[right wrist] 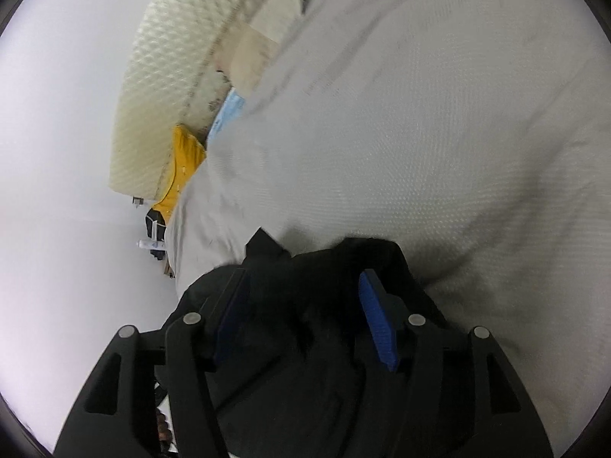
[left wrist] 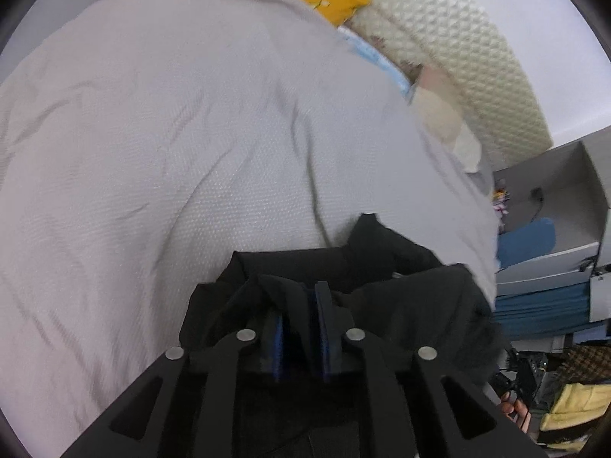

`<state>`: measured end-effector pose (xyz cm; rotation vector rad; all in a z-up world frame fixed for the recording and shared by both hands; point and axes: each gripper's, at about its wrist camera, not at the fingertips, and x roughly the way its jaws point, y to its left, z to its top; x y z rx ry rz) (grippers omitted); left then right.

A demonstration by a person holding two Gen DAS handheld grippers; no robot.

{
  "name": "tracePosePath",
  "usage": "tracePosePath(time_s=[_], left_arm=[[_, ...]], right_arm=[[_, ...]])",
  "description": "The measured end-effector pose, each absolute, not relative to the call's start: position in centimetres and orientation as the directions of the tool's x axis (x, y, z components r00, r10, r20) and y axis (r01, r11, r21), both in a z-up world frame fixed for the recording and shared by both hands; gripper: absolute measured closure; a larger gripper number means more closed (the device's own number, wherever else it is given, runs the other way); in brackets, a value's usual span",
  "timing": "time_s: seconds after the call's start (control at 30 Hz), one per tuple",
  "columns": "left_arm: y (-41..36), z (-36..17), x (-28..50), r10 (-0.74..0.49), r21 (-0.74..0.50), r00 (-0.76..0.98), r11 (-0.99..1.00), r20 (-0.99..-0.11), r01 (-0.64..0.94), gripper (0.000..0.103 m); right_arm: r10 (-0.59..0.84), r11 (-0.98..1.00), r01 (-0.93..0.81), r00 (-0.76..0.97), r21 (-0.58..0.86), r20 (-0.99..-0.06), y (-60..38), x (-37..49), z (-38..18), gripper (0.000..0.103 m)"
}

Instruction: Fold large clothes

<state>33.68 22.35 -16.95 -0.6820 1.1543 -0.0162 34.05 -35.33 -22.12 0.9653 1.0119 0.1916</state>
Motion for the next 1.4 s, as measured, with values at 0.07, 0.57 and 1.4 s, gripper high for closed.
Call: tracePosePath(time_s=[0.07,0.57,1.4], left_arm=[[22.6,-14.8,31.9,-0.344,-0.511,0.455,0.798,-0.822,-0.32,0.071],[8.7,-14.5,27.3,-0.101,-0.171,0.637,0.984,-0.764,-0.049,0.026],[4.4,-23.5,35.7,-0.051,-0.022,0.755,0.999,-0.654,0.048,0.03]], right_arm=[[0.526,0.629,0.239,0.57,0.74,-0.631,-35.0,32.5,-19.5,0.041],[0.409,0.884,-0.132,0.684,0.448,-0.604,-21.6,26.8,-17.5,0.027],[0.192,0.981,-0.173,0.774,0.091,-0.603,-11.6,34.5,-25.7,0.004]])
